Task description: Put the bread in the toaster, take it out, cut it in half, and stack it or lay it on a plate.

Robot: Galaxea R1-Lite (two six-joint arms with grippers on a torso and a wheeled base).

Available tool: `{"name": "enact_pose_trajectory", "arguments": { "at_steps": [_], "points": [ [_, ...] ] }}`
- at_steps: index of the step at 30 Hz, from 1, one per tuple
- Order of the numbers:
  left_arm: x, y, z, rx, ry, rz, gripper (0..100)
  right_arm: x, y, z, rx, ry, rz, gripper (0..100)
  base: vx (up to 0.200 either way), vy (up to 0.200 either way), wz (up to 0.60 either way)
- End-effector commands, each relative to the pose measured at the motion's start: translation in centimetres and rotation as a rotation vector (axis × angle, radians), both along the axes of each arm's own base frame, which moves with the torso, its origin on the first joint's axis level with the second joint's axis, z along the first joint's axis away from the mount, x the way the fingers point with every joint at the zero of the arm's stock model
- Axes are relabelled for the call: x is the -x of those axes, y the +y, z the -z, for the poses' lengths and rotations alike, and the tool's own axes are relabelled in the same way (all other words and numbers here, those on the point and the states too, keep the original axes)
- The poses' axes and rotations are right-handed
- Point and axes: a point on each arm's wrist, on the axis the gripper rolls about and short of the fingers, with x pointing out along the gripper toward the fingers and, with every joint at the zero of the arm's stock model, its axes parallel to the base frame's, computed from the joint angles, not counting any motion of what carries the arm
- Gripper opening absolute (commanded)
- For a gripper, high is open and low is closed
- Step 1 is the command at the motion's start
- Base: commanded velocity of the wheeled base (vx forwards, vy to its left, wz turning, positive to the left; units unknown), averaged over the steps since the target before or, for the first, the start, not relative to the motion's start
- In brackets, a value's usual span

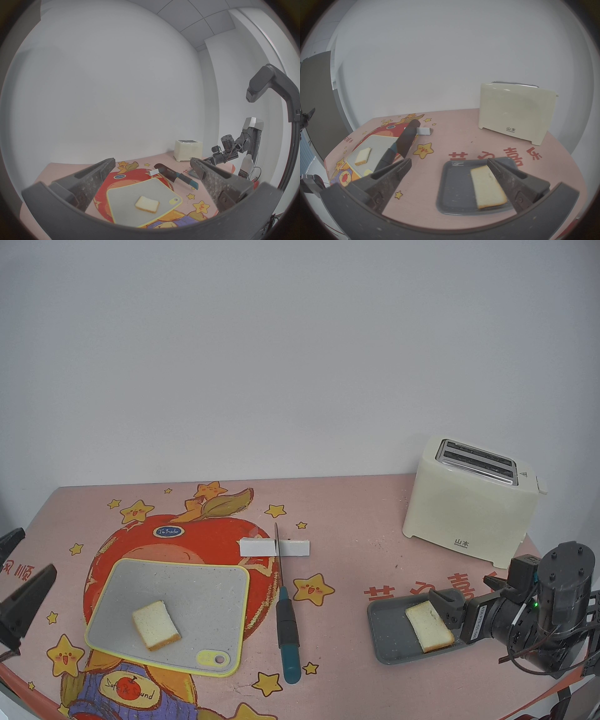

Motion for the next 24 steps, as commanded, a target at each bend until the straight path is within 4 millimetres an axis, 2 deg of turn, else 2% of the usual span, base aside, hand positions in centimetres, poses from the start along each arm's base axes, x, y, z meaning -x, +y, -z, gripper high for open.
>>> {"name": "enact_pose_trajectory", "arguments": {
  "at_steps": [1,6,14,17,20,24],
  "points": [
    [-2.1,0.2,0.5,-0.075,0.066,-0.095,100,-0.1,0.0,0.1,0.003,0.004,0.000,100,0.000,0.000,0.00],
    [-3.4,0.2,1.6,-0.091,0.215,-0.098,100,-0.2,0.2,0.4,0.012,0.013,0.003,100,0.000,0.000,0.00],
    [-4.2,0.1,2.8,-0.093,0.366,-0.079,100,-0.6,0.6,1.3,0.042,0.043,0.008,100,0.000,0.000,0.00],
    [-4.7,-0.5,3.9,-0.070,0.507,-0.004,100,-1.0,0.5,1.5,0.052,0.051,0.026,100,0.000,0.000,0.00],
    [-4.6,-1.0,4.1,-0.033,0.578,0.019,100,-1.0,0.4,1.2,0.041,0.039,0.029,100,0.000,0.000,0.00],
    [-5.9,-1.1,5.1,-0.061,0.673,-0.031,100,-0.3,-0.3,-0.1,-0.001,-0.005,0.019,100,0.000,0.000,0.00]
  ]
}}
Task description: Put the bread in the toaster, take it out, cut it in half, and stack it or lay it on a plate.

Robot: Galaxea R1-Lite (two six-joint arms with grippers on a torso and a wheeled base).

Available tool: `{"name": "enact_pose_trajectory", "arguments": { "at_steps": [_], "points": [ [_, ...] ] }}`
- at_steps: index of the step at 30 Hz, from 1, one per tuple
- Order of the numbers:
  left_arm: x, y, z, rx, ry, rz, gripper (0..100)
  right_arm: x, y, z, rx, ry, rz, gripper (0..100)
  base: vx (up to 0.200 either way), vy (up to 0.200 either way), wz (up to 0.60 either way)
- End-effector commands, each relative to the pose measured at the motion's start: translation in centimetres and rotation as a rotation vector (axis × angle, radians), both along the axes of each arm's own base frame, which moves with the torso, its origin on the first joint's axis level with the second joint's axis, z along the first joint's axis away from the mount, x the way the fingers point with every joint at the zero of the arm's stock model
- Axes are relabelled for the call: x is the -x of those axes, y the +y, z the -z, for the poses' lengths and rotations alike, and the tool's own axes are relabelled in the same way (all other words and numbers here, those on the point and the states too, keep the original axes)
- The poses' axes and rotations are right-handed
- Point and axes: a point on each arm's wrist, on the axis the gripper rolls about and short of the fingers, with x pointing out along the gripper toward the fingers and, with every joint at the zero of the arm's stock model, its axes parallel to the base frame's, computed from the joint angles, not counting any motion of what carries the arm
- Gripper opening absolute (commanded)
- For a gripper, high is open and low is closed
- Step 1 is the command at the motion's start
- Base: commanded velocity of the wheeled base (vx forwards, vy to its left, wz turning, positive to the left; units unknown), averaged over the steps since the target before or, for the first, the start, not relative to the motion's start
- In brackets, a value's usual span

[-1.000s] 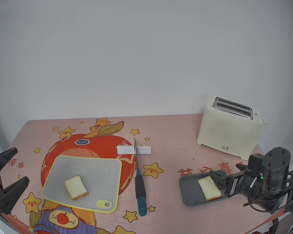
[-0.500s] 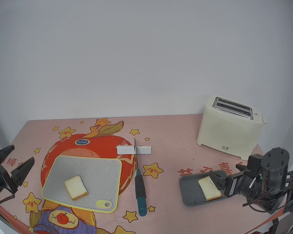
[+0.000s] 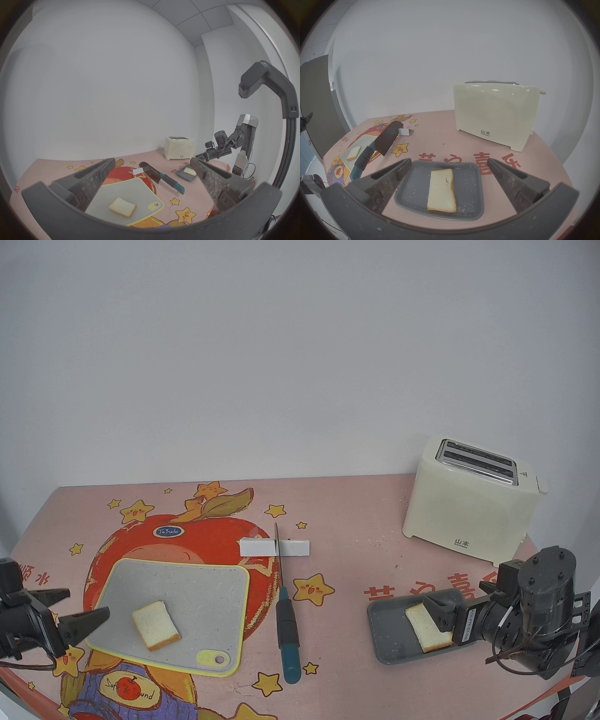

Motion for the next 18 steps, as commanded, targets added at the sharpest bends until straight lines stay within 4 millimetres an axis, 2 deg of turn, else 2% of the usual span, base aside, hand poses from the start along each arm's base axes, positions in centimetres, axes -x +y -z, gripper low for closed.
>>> {"name": "enact_pose_trajectory", "arguments": {
  "at_steps": [1,10,18],
  "points": [
    [-1.8,-0.4,1.1,-0.041,0.110,-0.020,100,0.8,-0.7,-1.6,-0.054,-0.055,-0.009,100,0.000,0.000,0.00],
    [-2.9,-0.2,1.9,-0.154,0.154,-0.154,100,1.6,-1.9,-3.9,-0.087,-0.145,-0.027,100,0.000,0.000,0.00],
    [-3.6,-1.3,2.7,-0.184,0.206,-0.096,100,1.8,-2.9,-5.3,-0.097,-0.201,-0.016,100,0.000,0.000,0.00]
  ]
}}
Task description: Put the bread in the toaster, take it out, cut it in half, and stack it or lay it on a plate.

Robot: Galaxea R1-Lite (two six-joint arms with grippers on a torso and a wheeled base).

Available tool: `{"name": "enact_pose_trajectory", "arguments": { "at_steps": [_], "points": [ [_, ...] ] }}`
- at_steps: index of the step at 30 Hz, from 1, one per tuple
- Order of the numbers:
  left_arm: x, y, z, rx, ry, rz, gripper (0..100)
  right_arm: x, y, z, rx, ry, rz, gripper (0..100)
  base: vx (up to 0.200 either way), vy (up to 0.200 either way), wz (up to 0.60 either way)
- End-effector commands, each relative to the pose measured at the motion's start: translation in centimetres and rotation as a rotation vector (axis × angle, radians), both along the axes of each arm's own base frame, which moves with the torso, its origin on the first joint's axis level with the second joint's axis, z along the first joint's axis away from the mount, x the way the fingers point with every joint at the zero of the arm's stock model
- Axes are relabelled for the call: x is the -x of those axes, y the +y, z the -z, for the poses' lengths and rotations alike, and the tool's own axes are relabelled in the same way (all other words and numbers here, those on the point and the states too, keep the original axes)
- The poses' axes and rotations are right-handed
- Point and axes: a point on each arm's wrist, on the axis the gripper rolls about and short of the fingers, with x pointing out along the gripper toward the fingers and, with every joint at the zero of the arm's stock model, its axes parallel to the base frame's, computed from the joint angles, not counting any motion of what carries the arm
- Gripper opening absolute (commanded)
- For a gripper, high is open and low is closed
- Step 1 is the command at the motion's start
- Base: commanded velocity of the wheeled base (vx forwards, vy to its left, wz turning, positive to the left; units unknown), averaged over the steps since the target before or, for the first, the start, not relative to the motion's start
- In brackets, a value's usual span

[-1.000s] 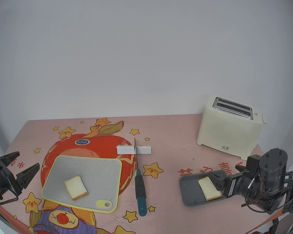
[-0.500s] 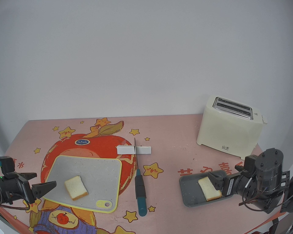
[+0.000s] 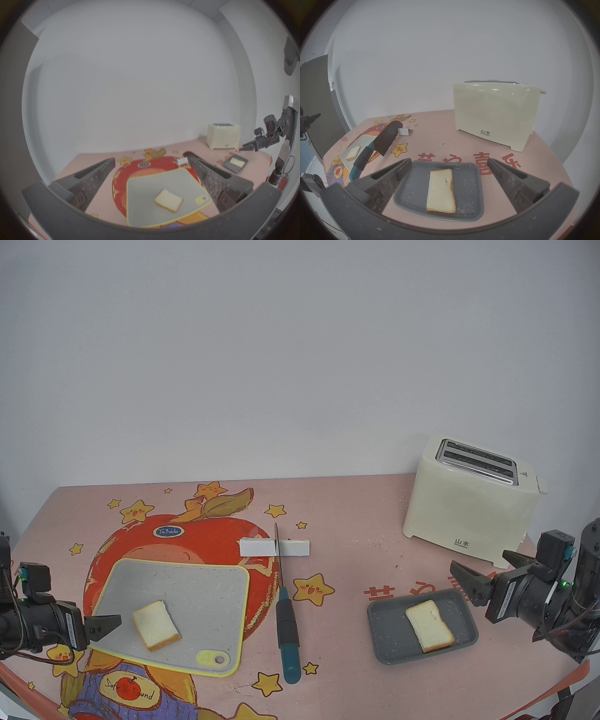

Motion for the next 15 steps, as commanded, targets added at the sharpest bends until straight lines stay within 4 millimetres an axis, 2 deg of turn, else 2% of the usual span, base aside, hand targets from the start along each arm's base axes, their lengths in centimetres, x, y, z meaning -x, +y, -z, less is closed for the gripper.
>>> {"name": "enact_pose_trajectory", "arguments": {
  "at_steps": [1,8,15],
  "points": [
    [-1.0,-0.6,0.9,-0.014,0.067,0.027,100,0.6,-0.9,-1.2,-0.027,-0.052,0.004,100,0.000,0.000,0.00],
    [-2.3,-0.9,1.8,-0.032,0.087,0.000,100,1.1,-2.1,-2.9,-0.036,-0.119,0.010,100,0.000,0.000,0.00],
    [-3.5,-1.2,2.1,-0.022,0.071,-0.050,100,0.9,-3.1,-3.4,-0.037,-0.139,0.003,100,0.000,0.000,0.00]
  ]
}}
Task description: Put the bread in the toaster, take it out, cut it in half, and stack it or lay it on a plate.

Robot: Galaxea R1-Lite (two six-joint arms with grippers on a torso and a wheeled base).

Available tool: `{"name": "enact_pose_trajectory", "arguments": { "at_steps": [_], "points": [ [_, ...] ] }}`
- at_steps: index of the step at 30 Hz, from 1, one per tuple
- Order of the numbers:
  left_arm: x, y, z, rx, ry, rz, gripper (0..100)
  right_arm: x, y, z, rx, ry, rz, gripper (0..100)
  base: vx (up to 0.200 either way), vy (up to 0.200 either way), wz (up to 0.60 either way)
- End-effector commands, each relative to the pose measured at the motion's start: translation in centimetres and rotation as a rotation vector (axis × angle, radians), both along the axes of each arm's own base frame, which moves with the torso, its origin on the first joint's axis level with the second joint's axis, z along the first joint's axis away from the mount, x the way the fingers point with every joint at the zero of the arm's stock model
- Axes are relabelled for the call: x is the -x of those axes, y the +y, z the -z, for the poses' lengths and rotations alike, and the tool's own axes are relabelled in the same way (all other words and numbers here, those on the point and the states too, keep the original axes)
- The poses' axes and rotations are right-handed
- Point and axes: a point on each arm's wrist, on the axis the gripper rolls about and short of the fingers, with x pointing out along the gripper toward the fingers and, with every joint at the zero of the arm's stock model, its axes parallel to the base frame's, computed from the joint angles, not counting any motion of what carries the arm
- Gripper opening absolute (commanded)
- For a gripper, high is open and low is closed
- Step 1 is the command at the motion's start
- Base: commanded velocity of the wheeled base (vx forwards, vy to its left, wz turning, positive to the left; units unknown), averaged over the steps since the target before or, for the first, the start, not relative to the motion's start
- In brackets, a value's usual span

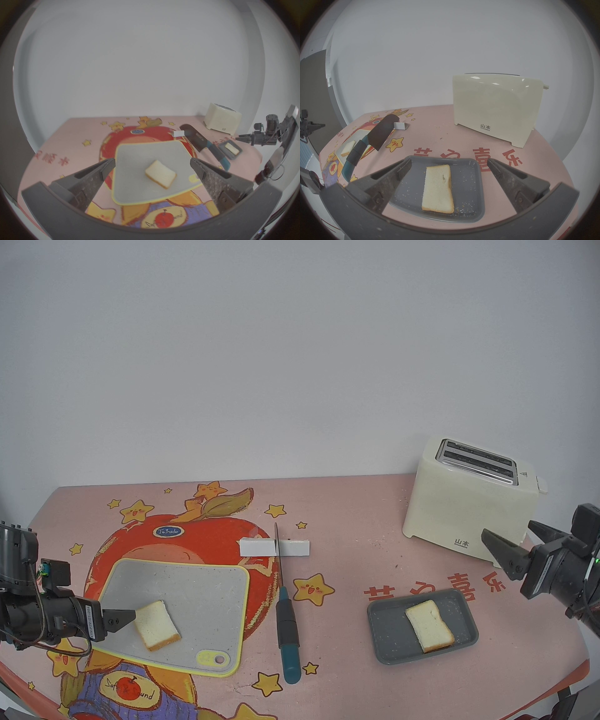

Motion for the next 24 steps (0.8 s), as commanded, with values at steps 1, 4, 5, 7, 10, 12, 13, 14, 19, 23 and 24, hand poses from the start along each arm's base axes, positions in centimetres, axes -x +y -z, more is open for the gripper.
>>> {"name": "enact_pose_trajectory", "arguments": {
  "at_steps": [1,4,5,7,10,12,13,14,19,23,24],
  "points": [
    [-0.6,-0.2,0.7,-0.009,0.035,-0.001,100,0.2,-0.7,-0.6,-0.019,-0.028,0.015,100,0.000,0.000,0.00],
    [-0.5,-0.2,0.9,-0.013,0.046,-0.002,100,0.3,-0.8,-0.7,-0.022,-0.032,0.015,100,0.000,0.000,0.00],
    [-0.5,-0.2,0.9,-0.013,0.047,-0.002,100,0.3,-0.8,-0.7,-0.022,-0.032,0.015,100,0.000,0.000,0.00],
    [-0.6,-0.2,1.1,-0.023,0.056,-0.009,100,0.3,-0.8,-0.7,-0.021,-0.031,0.015,100,0.000,0.000,0.00],
    [-0.8,-0.2,1.1,-0.050,0.048,-0.034,100,0.3,-0.8,-0.7,-0.021,-0.030,0.013,100,0.000,0.000,0.00],
    [-0.8,-0.1,1.1,-0.056,0.045,-0.041,100,0.3,-0.8,-0.7,-0.021,-0.031,0.015,100,0.000,0.000,0.00],
    [-0.8,-0.1,1.1,-0.059,0.045,-0.042,100,0.3,-0.8,-0.7,-0.021,-0.031,0.015,100,0.000,0.000,0.00],
    [-0.8,-0.1,1.2,-0.061,0.048,-0.041,100,0.3,-0.8,-0.7,-0.021,-0.031,0.015,100,0.000,0.000,0.00],
    [-1.3,-0.5,1.7,-0.075,0.066,-0.038,100,0.3,-0.8,-0.7,-0.020,-0.029,0.015,100,0.000,0.000,0.00],
    [-2.0,-0.7,1.9,-0.079,0.042,-0.047,100,0.3,-0.8,-0.7,-0.021,-0.031,0.015,100,0.000,0.000,0.00],
    [-2.3,-0.7,2.1,-0.083,0.045,-0.050,100,0.3,-0.8,-0.7,-0.021,-0.031,0.015,100,0.000,0.000,0.00]
  ]
}}
